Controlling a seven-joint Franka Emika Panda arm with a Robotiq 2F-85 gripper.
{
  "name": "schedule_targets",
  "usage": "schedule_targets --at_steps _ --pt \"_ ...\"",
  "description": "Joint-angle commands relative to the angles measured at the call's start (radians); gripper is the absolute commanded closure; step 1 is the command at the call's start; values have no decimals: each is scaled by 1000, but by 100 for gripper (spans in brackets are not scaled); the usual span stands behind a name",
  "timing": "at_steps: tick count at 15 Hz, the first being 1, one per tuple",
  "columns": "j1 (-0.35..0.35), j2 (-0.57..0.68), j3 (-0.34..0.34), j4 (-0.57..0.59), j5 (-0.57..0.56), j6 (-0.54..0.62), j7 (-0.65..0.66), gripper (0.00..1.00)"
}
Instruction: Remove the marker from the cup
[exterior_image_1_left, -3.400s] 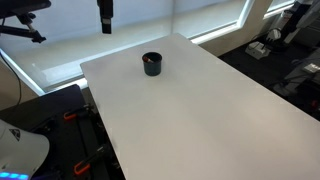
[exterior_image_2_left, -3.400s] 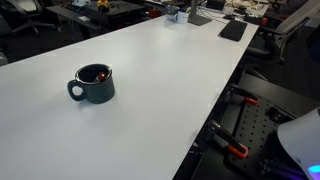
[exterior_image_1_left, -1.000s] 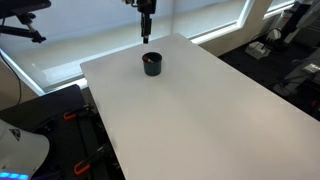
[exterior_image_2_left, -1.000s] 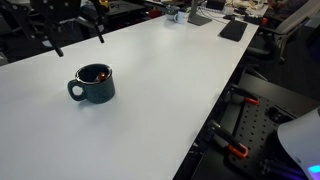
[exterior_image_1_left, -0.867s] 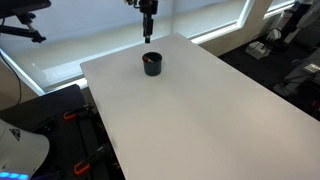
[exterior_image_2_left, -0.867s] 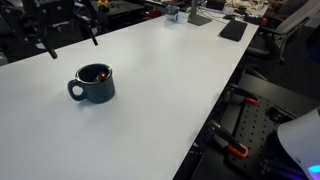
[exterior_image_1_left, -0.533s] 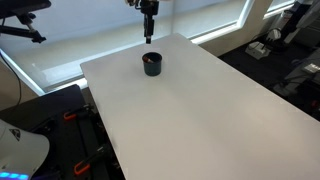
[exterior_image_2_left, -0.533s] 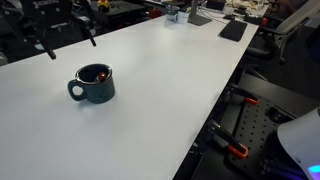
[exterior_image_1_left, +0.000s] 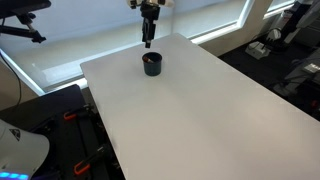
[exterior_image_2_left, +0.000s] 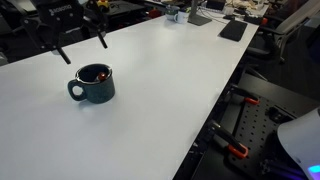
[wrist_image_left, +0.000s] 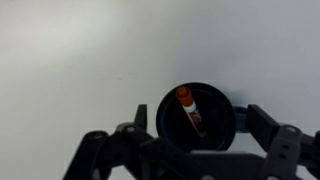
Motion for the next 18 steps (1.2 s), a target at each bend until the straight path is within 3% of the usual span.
schedule_targets --at_steps 1,3,18 --pt "2 41 -20 78 15 -121 -66 0" --pt "13 23 -31 39 9 -79 -51 0" --pt "26 83 -37 56 9 -81 -48 0"
